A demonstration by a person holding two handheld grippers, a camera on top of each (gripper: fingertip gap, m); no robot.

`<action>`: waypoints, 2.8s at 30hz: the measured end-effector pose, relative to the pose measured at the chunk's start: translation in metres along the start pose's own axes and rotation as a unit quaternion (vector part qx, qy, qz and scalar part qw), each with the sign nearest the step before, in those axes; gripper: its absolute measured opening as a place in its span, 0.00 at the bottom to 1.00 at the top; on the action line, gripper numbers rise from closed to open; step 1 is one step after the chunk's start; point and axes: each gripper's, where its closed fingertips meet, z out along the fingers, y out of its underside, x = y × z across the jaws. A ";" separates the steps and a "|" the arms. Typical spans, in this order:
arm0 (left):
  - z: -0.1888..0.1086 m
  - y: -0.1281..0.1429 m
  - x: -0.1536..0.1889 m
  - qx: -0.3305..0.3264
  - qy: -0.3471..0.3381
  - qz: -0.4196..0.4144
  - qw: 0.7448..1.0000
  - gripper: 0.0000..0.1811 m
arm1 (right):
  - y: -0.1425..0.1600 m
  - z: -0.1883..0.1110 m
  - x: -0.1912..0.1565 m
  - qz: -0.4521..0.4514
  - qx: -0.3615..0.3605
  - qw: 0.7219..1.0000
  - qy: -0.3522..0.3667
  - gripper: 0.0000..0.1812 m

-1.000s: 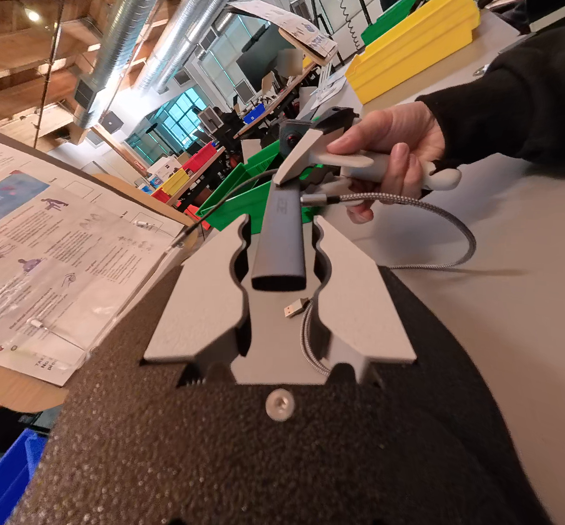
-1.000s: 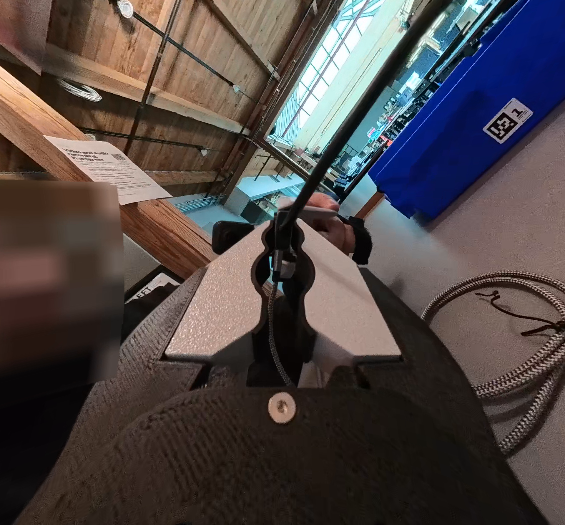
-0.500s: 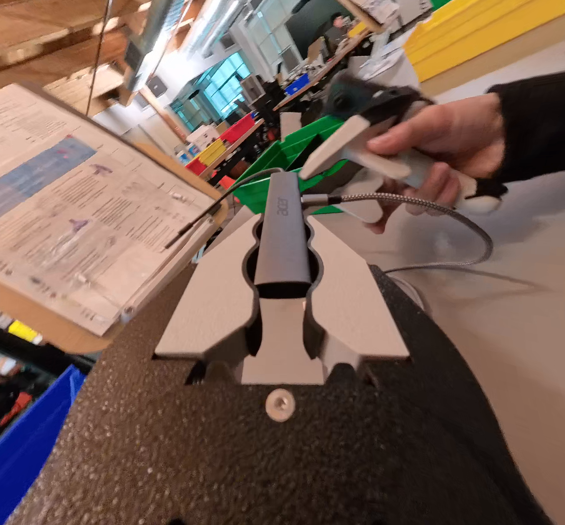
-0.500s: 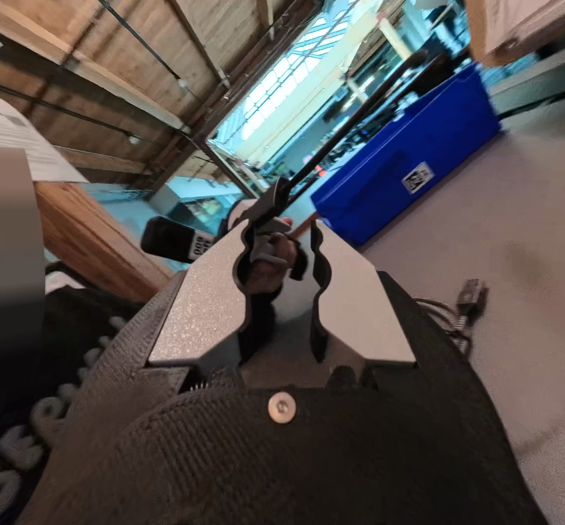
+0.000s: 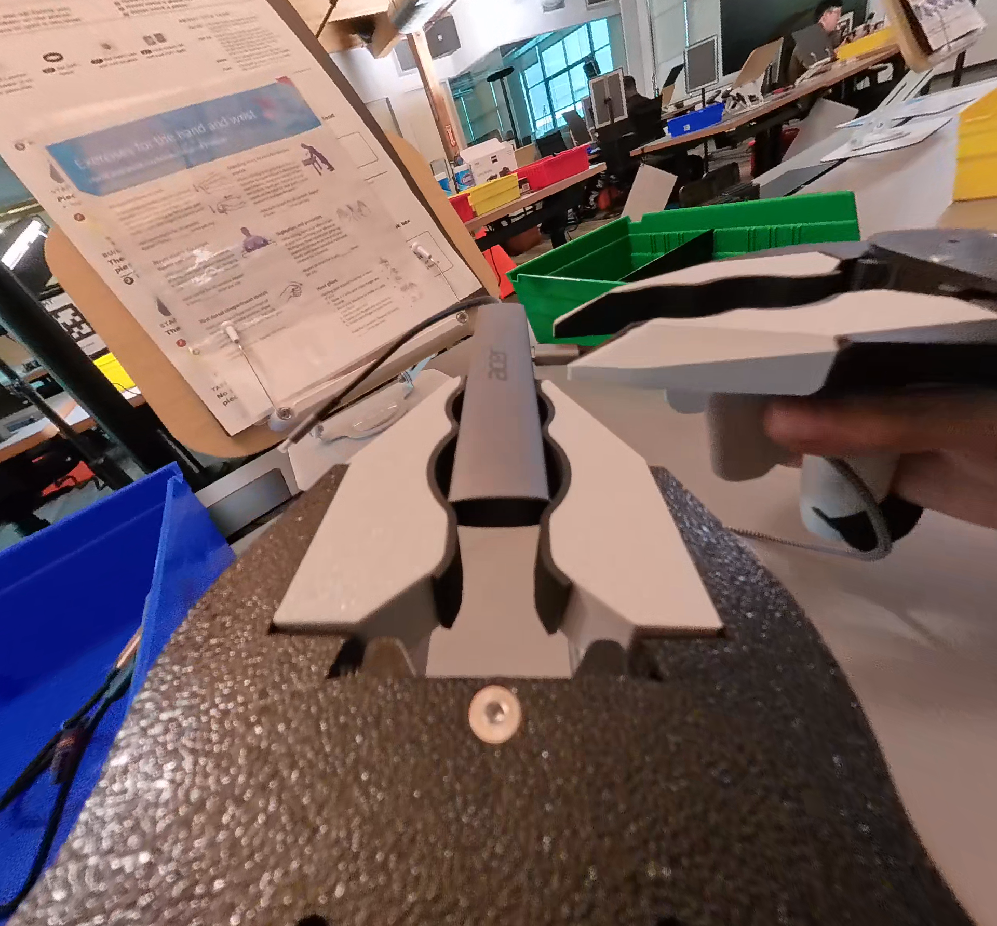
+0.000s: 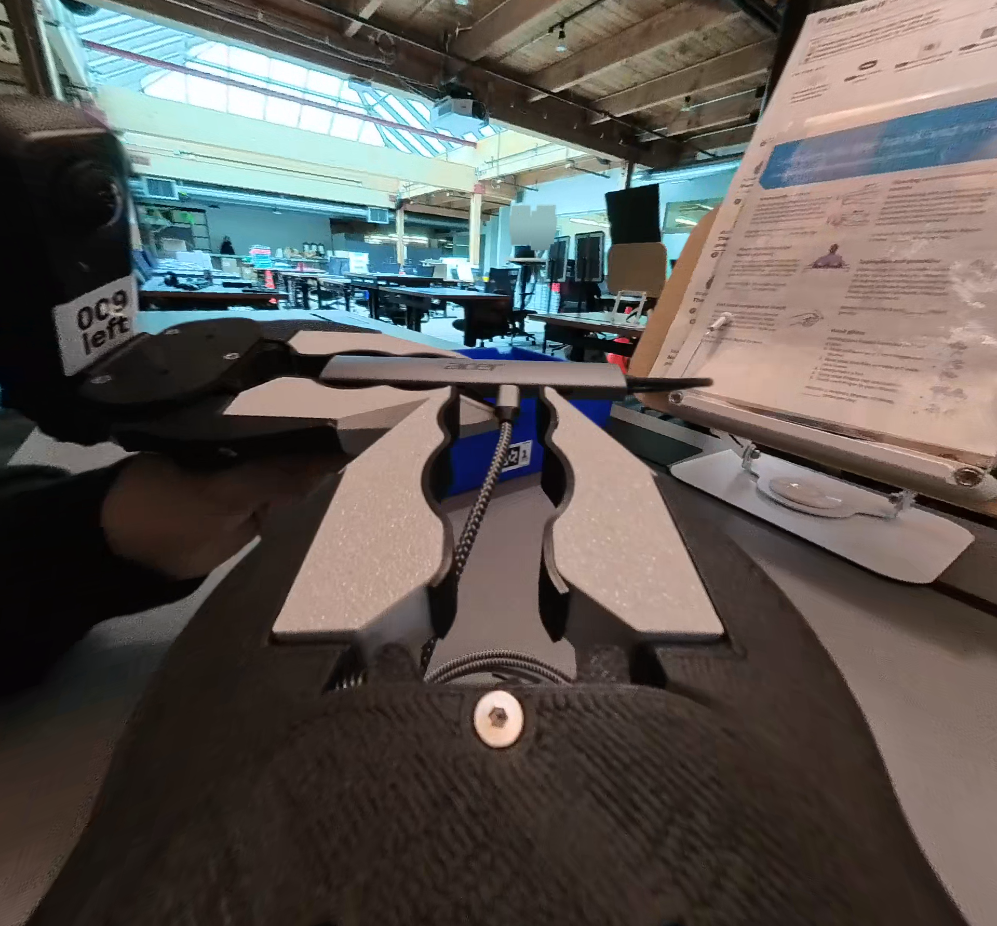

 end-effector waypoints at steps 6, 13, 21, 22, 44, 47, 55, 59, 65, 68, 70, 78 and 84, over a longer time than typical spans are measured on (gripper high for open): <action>0.000 -0.002 0.001 0.005 0.002 -0.018 1.000 0.12 | -0.003 0.003 0.004 -0.010 0.017 1.000 0.024 0.03; -0.001 -0.002 -0.003 0.009 0.000 -0.030 1.000 0.12 | 0.003 0.007 0.004 0.001 0.007 0.999 0.035 0.08; 0.001 0.000 0.000 0.006 0.006 -0.041 0.999 0.12 | 0.004 0.009 0.005 0.003 0.006 0.999 0.041 0.05; 0.001 0.001 -0.001 0.005 0.007 -0.041 0.999 0.12 | 0.005 0.009 0.005 0.002 0.004 0.999 0.045 0.05; -0.034 -0.031 -0.073 0.073 -0.107 -0.053 0.990 0.12 | 0.000 -0.036 0.032 0.070 -0.002 0.995 0.073 0.04; -0.018 -0.026 -0.044 0.073 -0.076 -0.037 0.994 0.12 | -0.019 -0.039 0.030 0.004 -0.021 0.998 0.053 0.05; -0.013 -0.011 -0.042 0.048 -0.061 -0.036 0.996 0.12 | -0.124 -0.056 0.076 -0.148 -0.081 0.984 0.063 0.04; -0.012 -0.008 -0.041 0.042 -0.055 -0.039 0.997 0.12 | -0.187 -0.059 0.104 -0.173 -0.081 0.979 0.074 0.05; -0.009 -0.005 -0.036 0.035 -0.039 -0.047 0.998 0.12 | -0.246 -0.054 0.162 -0.242 -0.130 0.954 0.122 0.05; -0.008 -0.004 -0.033 0.033 -0.033 -0.048 0.998 0.12 | -0.267 -0.053 0.194 -0.266 -0.145 0.941 0.150 0.05; -0.008 -0.003 -0.033 0.032 -0.032 -0.050 0.998 0.12 | -0.280 -0.053 0.210 -0.270 -0.140 0.938 0.167 0.05; -0.007 0.000 -0.032 0.028 -0.021 -0.063 0.997 0.12 | -0.265 -0.062 0.248 -0.268 -0.118 0.931 0.219 0.04; -0.007 0.001 -0.029 0.027 -0.014 -0.062 0.998 0.12 | -0.162 -0.083 0.283 -0.301 -0.256 0.886 0.242 0.05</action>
